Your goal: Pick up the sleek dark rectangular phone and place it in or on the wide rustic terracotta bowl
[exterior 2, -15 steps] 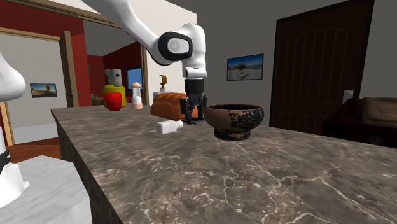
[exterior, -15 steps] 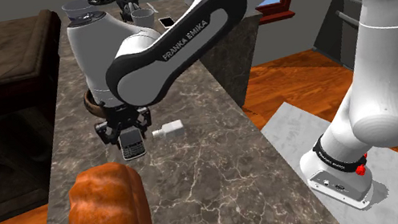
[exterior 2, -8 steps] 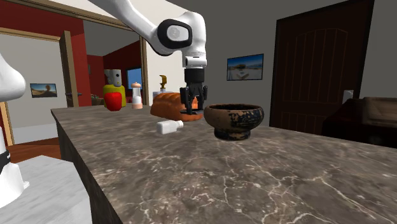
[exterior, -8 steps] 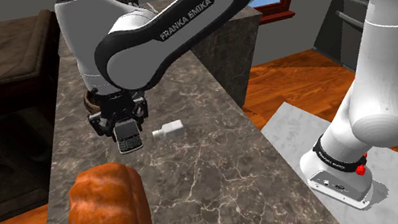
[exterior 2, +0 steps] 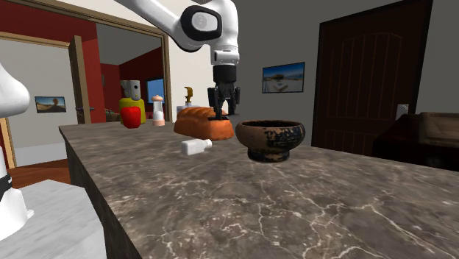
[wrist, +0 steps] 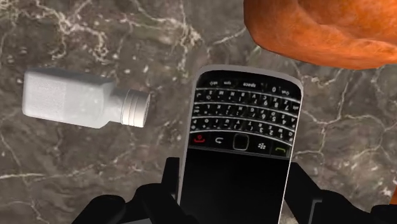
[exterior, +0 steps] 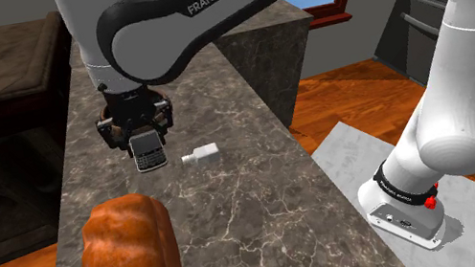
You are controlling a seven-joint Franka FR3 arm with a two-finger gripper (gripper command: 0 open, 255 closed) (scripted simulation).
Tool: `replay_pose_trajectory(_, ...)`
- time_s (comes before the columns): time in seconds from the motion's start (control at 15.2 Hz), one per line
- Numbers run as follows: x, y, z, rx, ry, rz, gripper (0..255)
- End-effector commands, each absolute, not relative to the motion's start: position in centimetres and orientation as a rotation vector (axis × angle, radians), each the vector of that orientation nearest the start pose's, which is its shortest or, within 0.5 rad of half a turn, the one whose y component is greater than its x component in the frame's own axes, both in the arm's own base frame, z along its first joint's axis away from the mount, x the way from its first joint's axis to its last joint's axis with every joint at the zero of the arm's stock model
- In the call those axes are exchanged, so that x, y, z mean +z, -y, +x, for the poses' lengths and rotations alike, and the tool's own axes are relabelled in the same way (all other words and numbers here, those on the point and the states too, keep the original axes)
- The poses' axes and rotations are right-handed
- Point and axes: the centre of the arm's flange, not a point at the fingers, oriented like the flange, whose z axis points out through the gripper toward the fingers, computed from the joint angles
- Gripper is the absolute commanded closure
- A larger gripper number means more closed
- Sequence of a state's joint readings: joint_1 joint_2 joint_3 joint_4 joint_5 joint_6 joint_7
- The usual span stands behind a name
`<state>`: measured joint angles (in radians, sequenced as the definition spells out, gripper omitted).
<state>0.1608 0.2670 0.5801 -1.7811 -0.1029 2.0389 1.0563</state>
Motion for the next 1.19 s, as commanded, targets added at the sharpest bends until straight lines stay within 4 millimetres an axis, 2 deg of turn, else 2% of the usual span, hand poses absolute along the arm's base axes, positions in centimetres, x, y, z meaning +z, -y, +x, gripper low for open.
replay_pose_trajectory(0.0,44.1,-40.0,48.1,0.028,-0.444,-3.048,255)
replay_pose_trajectory(0.79,50.4,-40.0,48.1,0.028,-0.444,-3.048,255)
replay_pose_trajectory(1.12,50.6,-37.5,54.2,0.028,-0.444,-3.048,255)
